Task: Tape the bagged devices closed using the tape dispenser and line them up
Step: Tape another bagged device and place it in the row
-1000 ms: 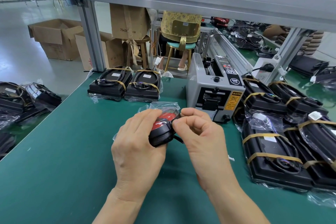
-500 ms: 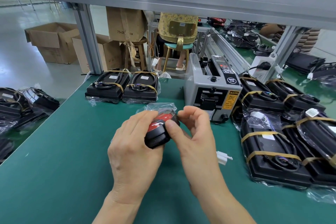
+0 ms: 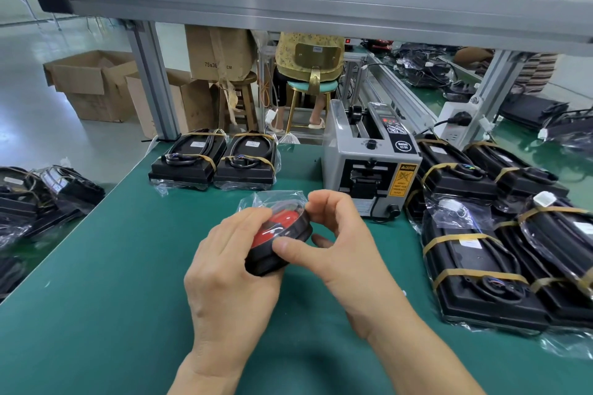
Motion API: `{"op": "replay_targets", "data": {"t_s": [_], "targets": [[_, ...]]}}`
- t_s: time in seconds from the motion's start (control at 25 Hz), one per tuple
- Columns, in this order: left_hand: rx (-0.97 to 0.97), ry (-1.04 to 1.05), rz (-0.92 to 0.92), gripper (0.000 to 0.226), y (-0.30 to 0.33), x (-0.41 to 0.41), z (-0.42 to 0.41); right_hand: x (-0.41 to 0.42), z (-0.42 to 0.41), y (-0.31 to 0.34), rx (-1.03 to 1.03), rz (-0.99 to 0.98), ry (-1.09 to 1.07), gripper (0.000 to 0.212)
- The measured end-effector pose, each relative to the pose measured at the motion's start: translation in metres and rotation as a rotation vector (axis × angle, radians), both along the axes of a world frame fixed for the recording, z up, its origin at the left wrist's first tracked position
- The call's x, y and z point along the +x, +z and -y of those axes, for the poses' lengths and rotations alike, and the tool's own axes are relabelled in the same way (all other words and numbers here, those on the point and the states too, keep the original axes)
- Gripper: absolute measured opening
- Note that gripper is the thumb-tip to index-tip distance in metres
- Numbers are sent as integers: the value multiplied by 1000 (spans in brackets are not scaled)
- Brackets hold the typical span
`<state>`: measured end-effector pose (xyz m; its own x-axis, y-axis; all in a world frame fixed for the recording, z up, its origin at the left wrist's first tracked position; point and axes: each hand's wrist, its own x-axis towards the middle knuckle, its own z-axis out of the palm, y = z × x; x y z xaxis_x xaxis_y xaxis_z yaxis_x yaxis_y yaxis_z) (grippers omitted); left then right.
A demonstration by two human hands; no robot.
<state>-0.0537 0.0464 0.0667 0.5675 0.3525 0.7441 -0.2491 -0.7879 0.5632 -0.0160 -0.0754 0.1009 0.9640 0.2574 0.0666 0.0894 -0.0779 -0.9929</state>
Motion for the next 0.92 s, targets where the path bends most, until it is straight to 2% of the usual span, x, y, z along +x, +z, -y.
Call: {"op": "replay_targets", "data": {"t_s": [0.28,0.36,0.44,0.52,0.56,0.64,0.72,0.84,0.92], "targets": [[-2,-81,51,41,-4,0,-2,5,-2,-7,241,-168,-20,26],[-58,-146,47,48,-1,-1,-5,8,2,-13,271,-195,-62,15],[-158,-239,24,53,4,-2,-10,10,11,-15,243,-180,-75,13],[-241,-311,-14,56,8,-2,-14,12,24,-11,186,-85,-35,23],[-283,-353,-29,57,9,-1,-14,14,32,-7,122,-22,15,36],[-375,-454,-44,58,11,-1,-15,18,50,-1,-96,84,174,66],[-453,-548,-47,57,12,-2,-19,25,66,3,-300,111,362,88],[-573,-683,-63,60,12,-2,-29,34,88,10,-444,37,570,96],[-656,-750,-73,63,11,-2,-32,38,92,13,-451,30,611,98]]}}
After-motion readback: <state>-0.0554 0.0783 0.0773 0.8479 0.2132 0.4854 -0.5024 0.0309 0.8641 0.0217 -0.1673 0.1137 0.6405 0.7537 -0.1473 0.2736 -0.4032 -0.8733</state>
